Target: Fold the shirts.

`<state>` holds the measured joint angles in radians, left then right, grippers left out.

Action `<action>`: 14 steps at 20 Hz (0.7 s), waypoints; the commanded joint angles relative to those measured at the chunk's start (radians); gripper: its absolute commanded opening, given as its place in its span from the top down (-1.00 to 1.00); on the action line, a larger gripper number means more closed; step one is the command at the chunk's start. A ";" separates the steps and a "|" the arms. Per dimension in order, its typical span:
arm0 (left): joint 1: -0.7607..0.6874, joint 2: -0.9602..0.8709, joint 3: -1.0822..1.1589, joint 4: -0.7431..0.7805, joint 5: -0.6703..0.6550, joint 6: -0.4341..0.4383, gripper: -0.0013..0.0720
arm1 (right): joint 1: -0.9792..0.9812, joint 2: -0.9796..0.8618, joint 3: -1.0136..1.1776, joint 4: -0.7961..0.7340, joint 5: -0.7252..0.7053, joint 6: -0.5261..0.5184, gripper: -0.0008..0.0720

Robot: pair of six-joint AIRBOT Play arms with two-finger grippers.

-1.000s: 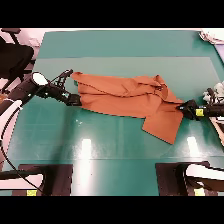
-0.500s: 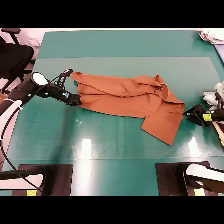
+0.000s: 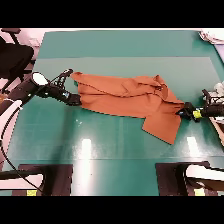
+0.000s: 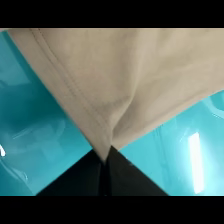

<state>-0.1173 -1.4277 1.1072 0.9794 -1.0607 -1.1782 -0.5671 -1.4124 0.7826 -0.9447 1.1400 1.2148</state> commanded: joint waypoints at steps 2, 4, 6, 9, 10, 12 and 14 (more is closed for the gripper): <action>0.001 0.004 0.001 0.000 -0.023 0.000 0.90 | 0.001 0.055 0.001 -0.014 -0.023 0.014 0.93; 0.001 0.024 0.001 -0.011 -0.028 0.000 0.91 | -0.017 0.120 0.002 -0.015 -0.011 0.014 0.93; 0.001 0.075 0.001 -0.022 -0.021 0.000 0.91 | -0.035 0.198 0.003 -0.014 0.013 0.014 0.93; 0.001 0.212 0.001 -0.022 -0.010 -0.003 0.91 | -0.046 0.327 0.003 0.075 0.038 0.003 0.93; 0.001 0.271 0.001 -0.022 -0.009 -0.007 0.91 | -0.046 0.371 0.003 0.137 0.039 -0.004 0.93; 0.001 0.391 0.001 -0.014 0.006 -0.030 0.91 | -0.042 0.452 0.016 0.247 0.042 -0.006 0.93; 0.001 0.510 0.001 -0.012 0.054 -0.046 0.91 | -0.034 0.540 0.070 0.308 0.057 -0.008 0.93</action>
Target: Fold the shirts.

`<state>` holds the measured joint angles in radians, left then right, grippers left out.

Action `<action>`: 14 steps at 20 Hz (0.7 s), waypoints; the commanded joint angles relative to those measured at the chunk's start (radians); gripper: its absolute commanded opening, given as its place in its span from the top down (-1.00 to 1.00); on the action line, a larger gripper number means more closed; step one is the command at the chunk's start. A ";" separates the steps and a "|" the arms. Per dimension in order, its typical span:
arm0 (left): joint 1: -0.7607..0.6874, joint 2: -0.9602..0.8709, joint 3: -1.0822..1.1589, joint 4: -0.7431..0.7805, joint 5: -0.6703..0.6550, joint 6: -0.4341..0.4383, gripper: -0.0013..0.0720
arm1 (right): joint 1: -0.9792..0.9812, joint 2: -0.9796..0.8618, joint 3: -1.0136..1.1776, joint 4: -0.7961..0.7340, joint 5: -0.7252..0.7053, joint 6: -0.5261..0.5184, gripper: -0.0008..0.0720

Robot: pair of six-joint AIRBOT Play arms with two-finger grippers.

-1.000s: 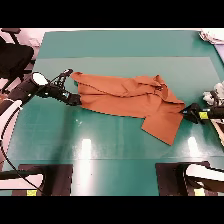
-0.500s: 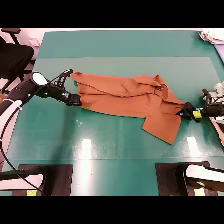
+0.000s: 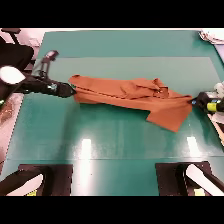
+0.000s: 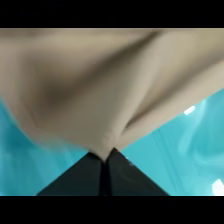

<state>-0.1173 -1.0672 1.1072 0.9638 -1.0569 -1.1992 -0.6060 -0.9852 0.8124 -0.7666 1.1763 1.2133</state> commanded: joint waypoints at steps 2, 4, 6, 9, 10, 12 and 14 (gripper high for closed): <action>0.001 0.263 0.005 0.009 0.119 -0.032 0.91 | 0.005 0.206 0.137 0.151 0.039 -0.008 0.93; 0.001 0.351 0.047 0.032 0.151 -0.032 0.91 | 0.005 0.296 0.245 0.167 0.030 -0.008 0.93; 0.001 0.419 0.127 0.068 0.157 -0.032 0.91 | 0.004 0.379 0.351 0.170 0.003 -0.008 0.93; 0.001 0.488 0.300 0.158 0.157 -0.046 0.91 | 0.004 0.489 0.500 0.147 -0.076 -0.014 0.93; 0.001 0.502 0.357 0.192 0.156 -0.058 0.91 | 0.004 0.521 0.547 0.113 -0.108 -0.019 0.93; 0.001 0.528 0.463 0.242 0.145 -0.060 0.91 | 0.004 0.565 0.627 0.045 -0.157 -0.026 0.93; 0.001 0.534 0.537 0.254 0.108 -0.058 0.91 | 0.004 0.575 0.697 0.031 -0.169 -0.042 0.93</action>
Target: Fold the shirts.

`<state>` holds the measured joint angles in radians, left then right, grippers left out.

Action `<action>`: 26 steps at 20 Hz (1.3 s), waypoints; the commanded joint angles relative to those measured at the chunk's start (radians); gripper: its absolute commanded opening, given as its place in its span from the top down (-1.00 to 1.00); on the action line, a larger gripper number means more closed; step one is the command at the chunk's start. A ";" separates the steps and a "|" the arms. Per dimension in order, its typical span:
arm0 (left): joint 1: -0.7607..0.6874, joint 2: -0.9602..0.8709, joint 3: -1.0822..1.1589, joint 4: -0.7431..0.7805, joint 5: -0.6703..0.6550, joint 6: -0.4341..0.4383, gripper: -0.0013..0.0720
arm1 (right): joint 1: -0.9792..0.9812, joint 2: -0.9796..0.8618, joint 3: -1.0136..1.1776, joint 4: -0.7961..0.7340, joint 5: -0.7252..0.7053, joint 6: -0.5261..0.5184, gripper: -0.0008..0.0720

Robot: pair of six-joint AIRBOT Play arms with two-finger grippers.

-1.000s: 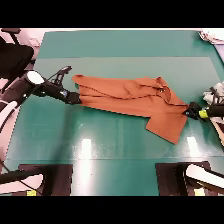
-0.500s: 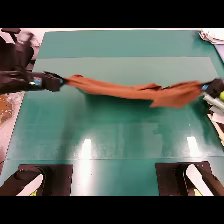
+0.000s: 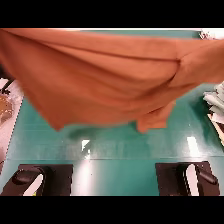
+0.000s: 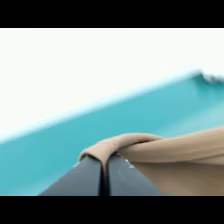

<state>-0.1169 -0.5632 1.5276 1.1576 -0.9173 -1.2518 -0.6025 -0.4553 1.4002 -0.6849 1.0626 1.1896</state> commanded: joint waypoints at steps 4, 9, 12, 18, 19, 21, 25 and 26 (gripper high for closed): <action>0.000 0.021 0.135 0.065 -0.168 -0.005 0.90 | 0.001 0.014 0.163 -0.048 0.000 -0.019 0.93; 0.000 -0.033 0.009 0.063 -0.264 -0.005 0.90 | 0.045 -0.100 0.160 -0.021 0.172 -0.019 0.93; 0.000 -0.059 -0.117 0.063 -0.229 -0.004 0.90 | 0.142 -0.214 0.160 -0.024 0.250 -0.021 0.93; 0.000 -0.104 -0.269 0.064 -0.037 0.035 0.90 | 0.335 -0.467 0.160 -0.117 0.273 -0.064 0.93; 0.000 -0.122 -0.280 0.062 -0.005 0.055 0.90 | 0.358 -0.504 0.160 -0.163 0.272 -0.064 0.93; 0.000 -0.179 -0.284 0.063 0.037 0.110 0.90 | 0.393 -0.581 0.160 -0.217 0.262 -0.064 0.93; 0.000 -0.349 -0.284 0.062 0.144 0.146 0.90 | 0.404 -0.720 0.161 -0.229 0.177 -0.037 0.93; 0.000 -0.395 -0.284 0.062 0.176 0.146 0.90 | 0.404 -0.749 0.161 -0.228 0.150 -0.032 0.93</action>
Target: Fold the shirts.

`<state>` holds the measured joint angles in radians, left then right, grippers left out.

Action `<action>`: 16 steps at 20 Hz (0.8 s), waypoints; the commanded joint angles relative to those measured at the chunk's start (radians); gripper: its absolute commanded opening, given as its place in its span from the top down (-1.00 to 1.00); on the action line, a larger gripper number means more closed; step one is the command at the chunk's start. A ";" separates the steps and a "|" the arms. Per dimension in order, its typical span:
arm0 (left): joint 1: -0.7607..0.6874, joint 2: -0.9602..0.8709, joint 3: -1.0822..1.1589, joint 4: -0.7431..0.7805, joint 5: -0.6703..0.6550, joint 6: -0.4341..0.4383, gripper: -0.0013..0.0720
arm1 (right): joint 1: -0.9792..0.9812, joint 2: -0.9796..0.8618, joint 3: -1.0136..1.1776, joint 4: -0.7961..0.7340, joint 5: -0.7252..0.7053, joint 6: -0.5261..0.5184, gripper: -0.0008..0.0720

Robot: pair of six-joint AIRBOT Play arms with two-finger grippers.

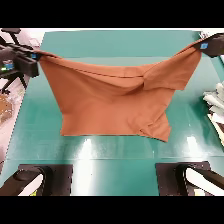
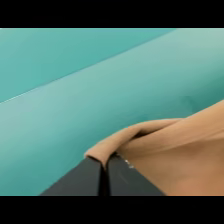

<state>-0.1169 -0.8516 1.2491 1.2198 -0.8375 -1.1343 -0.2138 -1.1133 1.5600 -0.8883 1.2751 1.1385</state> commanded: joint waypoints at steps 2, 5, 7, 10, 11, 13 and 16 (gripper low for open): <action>0.000 -0.184 -0.006 0.000 0.156 0.027 0.90 | 0.015 -0.144 0.001 -0.021 -0.123 0.068 0.93; 0.000 -0.235 -0.005 0.000 0.202 0.008 0.91 | 0.015 -0.171 0.001 -0.022 -0.124 0.130 0.93; 0.000 -0.208 0.019 0.016 0.181 0.009 0.91 | 0.015 -0.140 0.001 -0.025 -0.113 0.130 0.93; 0.000 -0.093 0.088 0.037 0.127 0.008 0.91 | -0.002 -0.019 0.001 -0.029 -0.113 0.163 0.93; 0.000 -0.048 0.108 0.038 0.119 0.008 0.91 | -0.014 0.036 0.001 -0.029 -0.116 0.197 0.93; 0.000 0.051 0.147 0.038 0.097 0.004 0.91 | -0.048 0.158 0.001 -0.029 -0.123 0.272 0.93; 0.000 0.191 0.198 0.068 0.029 -0.069 0.91 | -0.119 0.346 0.001 -0.029 -0.150 0.362 0.93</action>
<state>-0.1169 -0.7773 1.3998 1.2610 -0.7517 -1.1515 -0.2798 -0.9195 1.5600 -0.9146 1.1500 1.4010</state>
